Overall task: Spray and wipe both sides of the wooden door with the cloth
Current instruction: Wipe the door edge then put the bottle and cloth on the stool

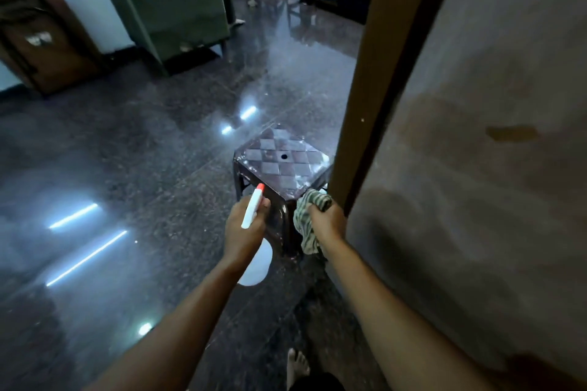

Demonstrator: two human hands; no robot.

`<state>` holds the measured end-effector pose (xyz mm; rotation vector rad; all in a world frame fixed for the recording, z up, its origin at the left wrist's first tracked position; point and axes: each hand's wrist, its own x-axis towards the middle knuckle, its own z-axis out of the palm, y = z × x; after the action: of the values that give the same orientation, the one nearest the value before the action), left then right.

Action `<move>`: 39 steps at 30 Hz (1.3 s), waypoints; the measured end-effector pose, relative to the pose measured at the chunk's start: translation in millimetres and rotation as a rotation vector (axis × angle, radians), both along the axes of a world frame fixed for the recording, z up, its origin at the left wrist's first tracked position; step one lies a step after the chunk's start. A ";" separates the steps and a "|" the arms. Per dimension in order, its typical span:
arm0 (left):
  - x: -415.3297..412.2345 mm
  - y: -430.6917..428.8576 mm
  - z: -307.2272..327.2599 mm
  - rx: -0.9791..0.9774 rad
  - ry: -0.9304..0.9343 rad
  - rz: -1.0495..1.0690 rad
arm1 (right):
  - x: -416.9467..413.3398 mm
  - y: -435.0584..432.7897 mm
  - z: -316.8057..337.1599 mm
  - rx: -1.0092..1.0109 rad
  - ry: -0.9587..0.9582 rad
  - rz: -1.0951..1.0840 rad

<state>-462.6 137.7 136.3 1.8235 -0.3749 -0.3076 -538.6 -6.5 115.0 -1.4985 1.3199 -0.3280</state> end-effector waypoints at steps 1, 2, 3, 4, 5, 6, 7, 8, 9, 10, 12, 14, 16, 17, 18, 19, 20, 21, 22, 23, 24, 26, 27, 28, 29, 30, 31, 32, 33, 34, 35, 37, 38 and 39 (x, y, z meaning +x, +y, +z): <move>19.9 -8.6 -0.3 -0.011 0.025 0.000 | 21.1 -10.0 -6.7 0.054 -0.020 -0.023; 41.1 -17.6 -2.5 -0.029 0.056 0.003 | 42.7 -19.7 -13.0 0.116 -0.037 -0.047; 61.0 -26.6 -4.8 -0.043 0.084 0.010 | 62.9 -28.4 -19.3 0.162 -0.053 -0.078; 74.1 -33.6 -4.7 -0.057 0.102 0.008 | 76.7 -34.6 -25.8 0.207 -0.068 -0.120; 99.6 -46.0 -10.6 -0.063 0.114 0.005 | 100.9 -45.6 -36.7 0.254 -0.088 -0.164; 113.8 -54.2 -12.5 -0.067 0.123 -0.006 | 113.9 -51.5 -42.4 0.303 -0.099 -0.204; 132.6 -64.8 -18.5 -0.071 0.133 -0.017 | 131.1 -60.4 -52.4 0.341 -0.105 -0.243; 152.6 -76.0 -25.6 -0.082 0.142 -0.027 | 147.6 -69.4 -63.7 0.377 -0.105 -0.283; 170.9 -86.7 -34.8 -0.093 0.150 -0.040 | 161.7 -75.9 -72.5 0.413 -0.102 -0.324; 197.5 -102.9 -48.8 -0.081 0.154 -0.064 | 182.4 -86.8 -87.8 0.448 -0.108 -0.381; 232.8 -124.7 -69.4 -0.038 0.120 -0.107 | 206.6 -100.0 -111.9 0.498 -0.080 -0.478; 270.5 -152.4 -87.9 -0.037 0.124 -0.160 | 233.0 -115.5 -140.5 0.521 -0.067 -0.580; 308.7 -182.7 -108.9 -0.028 0.155 -0.212 | 260.1 -131.2 -165.7 0.582 -0.083 -0.677; 326.1 -197.1 -116.6 -0.024 0.156 -0.230 | 273.0 -140.1 -176.6 0.608 -0.117 -0.729; 340.3 -209.7 -121.9 -0.027 0.144 -0.243 | 283.4 -149.0 -183.7 0.624 -0.157 -0.783; 352.9 -220.8 -128.2 -0.031 0.140 -0.252 | 292.5 -156.6 -184.2 0.641 -0.196 -0.827; 367.1 -232.7 -136.0 -0.029 0.153 -0.266 | 302.8 -164.9 -185.6 0.664 -0.228 -0.878; 378.3 -242.2 -142.8 -0.026 0.162 -0.279 | 310.1 -171.2 -187.1 0.685 -0.260 -0.923; 389.4 -252.5 -152.1 -0.027 0.176 -0.301 | 316.6 -178.1 -191.2 0.710 -0.279 -0.958; 397.1 -260.3 -159.6 -0.027 0.182 -0.318 | 320.8 -182.5 -196.5 0.724 -0.292 -0.980; 402.4 -266.7 -165.8 -0.031 0.180 -0.335 | 323.9 -184.6 -200.3 0.730 -0.291 -0.990; 409.2 -275.8 -181.1 -0.051 0.206 -0.369 | 327.9 -184.0 -220.5 0.735 -0.254 -0.983; 411.6 -278.0 -192.2 -0.051 0.223 -0.386 | 330.0 -182.5 -234.0 0.720 -0.201 -0.994; 413.2 -278.1 -203.9 -0.047 0.236 -0.398 | 332.5 -179.7 -241.9 0.693 -0.123 -0.994; 414.3 -275.4 -212.9 -0.031 0.223 -0.398 | 333.0 -177.2 -253.6 0.667 -0.057 -0.984; 416.2 -272.9 -223.0 -0.018 0.199 -0.406 | 331.6 -175.3 -272.3 0.637 0.000 -0.967; 417.8 -270.6 -229.7 0.000 0.173 -0.416 | 327.6 -174.5 -293.9 0.609 0.033 -0.945; 418.9 -270.3 -234.4 0.010 0.150 -0.434 | 321.7 -174.4 -316.2 0.589 0.061 -0.928; 420.7 -269.0 -236.3 0.033 0.114 -0.446 | 318.1 -173.9 -323.2 0.580 0.096 -0.901; 423.5 -266.3 -241.9 0.044 0.087 -0.451 | 319.1 -173.6 -305.0 0.574 0.146 -0.861; 425.4 -264.0 -244.1 0.068 0.082 -0.448 | 319.6 -173.6 -279.0 0.539 0.199 -0.809; 424.6 -255.8 -246.1 0.133 0.140 -0.414 | 313.3 -173.6 -243.3 0.432 0.306 -0.682; 422.7 -252.2 -247.0 0.183 0.169 -0.380 | 308.7 -173.2 -230.7 0.375 0.333 -0.610; 419.5 -248.6 -243.9 0.255 0.171 -0.338 | 304.1 -172.3 -222.8 0.323 0.338 -0.539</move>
<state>-43.1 -110.9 -107.5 1.9602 -0.5436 -0.7707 -234.4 -178.8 -107.8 -0.9354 1.9453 -0.1901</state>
